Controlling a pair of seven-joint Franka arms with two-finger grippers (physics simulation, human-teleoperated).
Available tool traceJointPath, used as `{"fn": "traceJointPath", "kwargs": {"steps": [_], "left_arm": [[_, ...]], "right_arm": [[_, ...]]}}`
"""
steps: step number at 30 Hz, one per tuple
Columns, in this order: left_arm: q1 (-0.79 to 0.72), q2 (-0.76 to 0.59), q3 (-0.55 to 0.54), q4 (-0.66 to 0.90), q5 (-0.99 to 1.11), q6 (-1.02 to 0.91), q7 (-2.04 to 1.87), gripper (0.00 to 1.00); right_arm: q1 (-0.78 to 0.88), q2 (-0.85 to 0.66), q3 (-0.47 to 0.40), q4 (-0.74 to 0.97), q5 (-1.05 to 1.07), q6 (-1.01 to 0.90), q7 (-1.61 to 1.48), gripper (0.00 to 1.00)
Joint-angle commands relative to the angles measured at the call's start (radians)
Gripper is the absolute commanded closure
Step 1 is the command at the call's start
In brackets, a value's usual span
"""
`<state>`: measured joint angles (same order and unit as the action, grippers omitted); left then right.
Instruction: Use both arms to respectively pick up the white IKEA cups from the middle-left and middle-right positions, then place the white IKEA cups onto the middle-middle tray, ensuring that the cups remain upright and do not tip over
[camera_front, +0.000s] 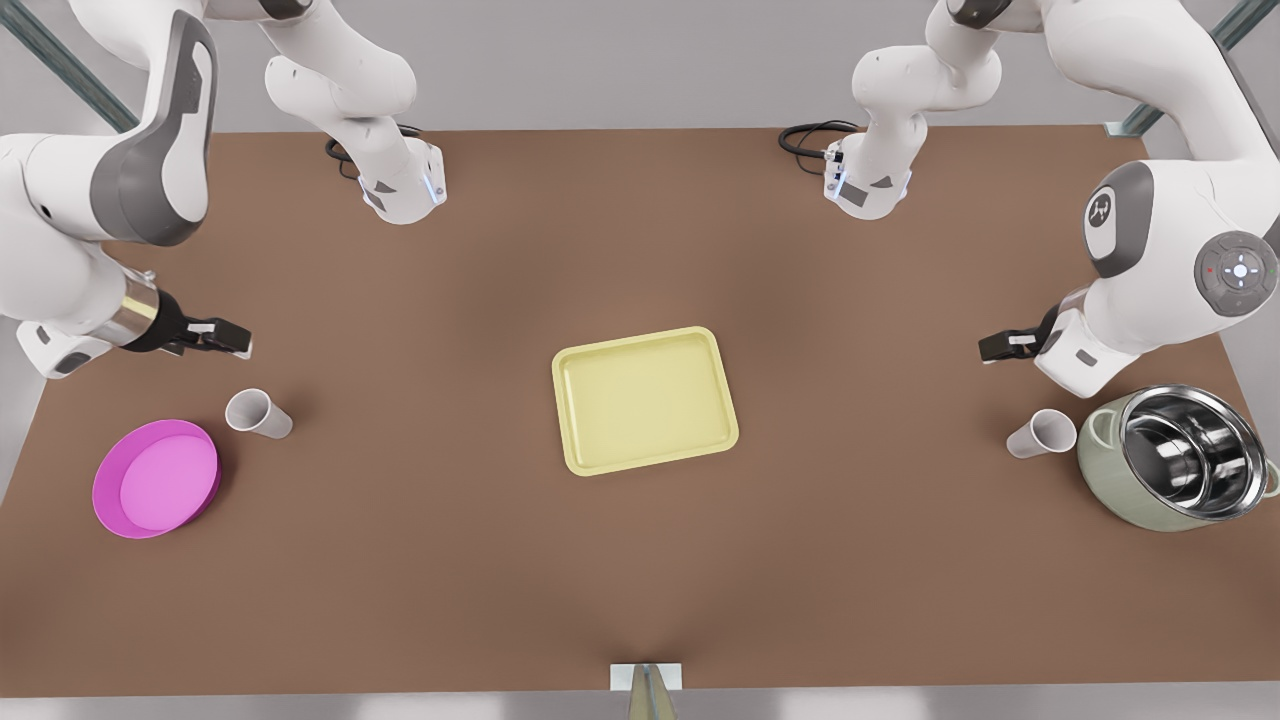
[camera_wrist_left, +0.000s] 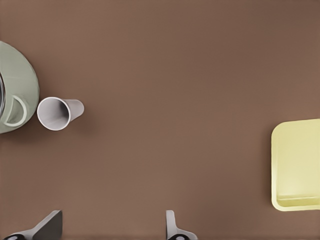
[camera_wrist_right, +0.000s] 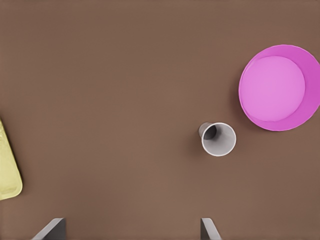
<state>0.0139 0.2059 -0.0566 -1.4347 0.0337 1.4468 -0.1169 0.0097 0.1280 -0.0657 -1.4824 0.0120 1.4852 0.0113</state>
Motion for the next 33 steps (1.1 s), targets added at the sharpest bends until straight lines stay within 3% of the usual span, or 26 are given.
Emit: {"fn": "traceJointPath", "kwargs": {"steps": [1,4,7,10,13,17,20,22,33], "left_arm": [[0.001,-0.002,0.0,0.0,0.0,0.0,-0.024,0.0],[0.029,0.075,0.007,0.008,0.003,0.056,0.045,0.0],[0.119,0.271,0.021,0.014,0.012,0.378,0.175,0.0],[0.178,0.36,0.021,0.013,0.044,0.532,0.183,0.0],[0.193,0.394,0.037,-0.003,0.075,0.558,0.181,0.0],[0.201,0.343,0.066,-0.142,0.075,0.557,0.178,0.0],[0.199,0.329,0.075,-0.188,0.074,0.563,0.175,0.0],[0.199,0.334,0.076,-0.197,0.072,0.564,0.175,0.0],[0.221,0.42,0.078,-0.242,0.069,0.636,0.172,0.0]], "right_arm": [[0.001,-0.001,0.0,0.001,0.0,0.0,0.003,0.0],[0.003,0.03,0.0,0.001,-0.029,0.007,-0.016,0.0],[-0.042,0.165,-0.008,0.048,-0.018,0.047,-0.143,0.0],[-0.094,0.265,-0.009,0.053,-0.023,0.139,-0.206,0.0],[-0.149,0.323,-0.009,0.053,-0.024,0.256,-0.297,0.0],[-0.188,0.358,-0.009,0.022,-0.026,0.323,-0.304,0.0],[-0.212,0.334,-0.009,-0.062,-0.029,0.375,-0.326,0.0],[-0.22,0.263,-0.009,-0.211,-0.029,0.497,-0.338,0.0],[-0.293,0.269,-0.011,-0.409,-0.024,0.665,-0.338,0.0]]}}
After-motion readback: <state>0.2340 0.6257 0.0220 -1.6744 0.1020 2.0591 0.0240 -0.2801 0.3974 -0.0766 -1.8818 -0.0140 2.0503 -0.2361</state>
